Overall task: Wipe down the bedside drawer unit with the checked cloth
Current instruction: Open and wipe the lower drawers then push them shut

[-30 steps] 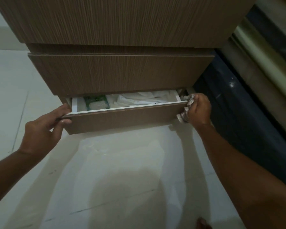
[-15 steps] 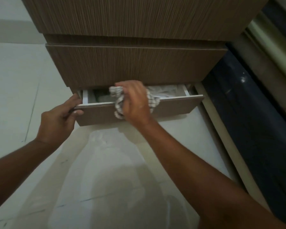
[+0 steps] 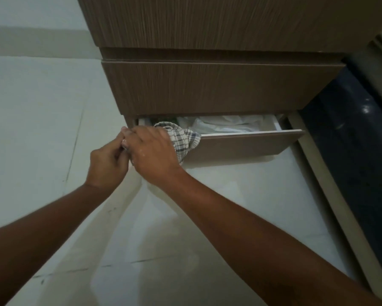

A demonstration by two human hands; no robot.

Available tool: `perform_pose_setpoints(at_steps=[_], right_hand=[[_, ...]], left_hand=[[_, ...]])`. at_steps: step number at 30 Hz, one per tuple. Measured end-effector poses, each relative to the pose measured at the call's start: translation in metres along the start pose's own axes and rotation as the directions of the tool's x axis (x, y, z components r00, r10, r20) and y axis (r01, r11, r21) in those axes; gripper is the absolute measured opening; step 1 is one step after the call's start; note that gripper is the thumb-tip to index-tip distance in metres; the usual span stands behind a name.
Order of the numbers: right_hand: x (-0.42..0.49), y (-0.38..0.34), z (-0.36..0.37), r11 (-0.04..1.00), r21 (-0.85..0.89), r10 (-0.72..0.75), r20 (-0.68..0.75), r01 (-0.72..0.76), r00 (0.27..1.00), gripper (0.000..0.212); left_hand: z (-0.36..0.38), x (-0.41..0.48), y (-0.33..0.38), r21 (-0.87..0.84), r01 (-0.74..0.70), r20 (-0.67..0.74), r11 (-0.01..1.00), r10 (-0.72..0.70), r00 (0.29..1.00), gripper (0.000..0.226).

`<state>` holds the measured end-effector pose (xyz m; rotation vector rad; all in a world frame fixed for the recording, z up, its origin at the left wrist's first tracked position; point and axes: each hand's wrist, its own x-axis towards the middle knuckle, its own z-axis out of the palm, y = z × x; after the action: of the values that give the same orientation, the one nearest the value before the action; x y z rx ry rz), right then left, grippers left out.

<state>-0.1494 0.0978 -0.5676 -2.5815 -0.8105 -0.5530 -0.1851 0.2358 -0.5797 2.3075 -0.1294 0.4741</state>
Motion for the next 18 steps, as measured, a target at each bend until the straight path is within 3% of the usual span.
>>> perform_pose_setpoints(at_steps=[6,12,18], right_hand=[[-0.020,0.042,-0.024,0.998,-0.061,0.020,-0.061,-0.023,0.998,0.022],[-0.044,0.099,-0.051,0.996,-0.064,0.051,-0.212,-0.066,0.976,0.016],[-0.071,0.162,-0.082,0.972,-0.106,0.186,-0.210,-0.212,0.960,0.025]], left_hand=[[-0.004,0.001,0.007,-0.043,-0.057,-0.001,0.997,0.057,0.998,0.055],[0.005,0.000,-0.003,-0.078,-0.010,-0.050,0.997,0.006,0.999,0.039],[0.009,0.002,-0.013,-0.101,0.030,-0.036,0.994,-0.033,0.999,0.029]])
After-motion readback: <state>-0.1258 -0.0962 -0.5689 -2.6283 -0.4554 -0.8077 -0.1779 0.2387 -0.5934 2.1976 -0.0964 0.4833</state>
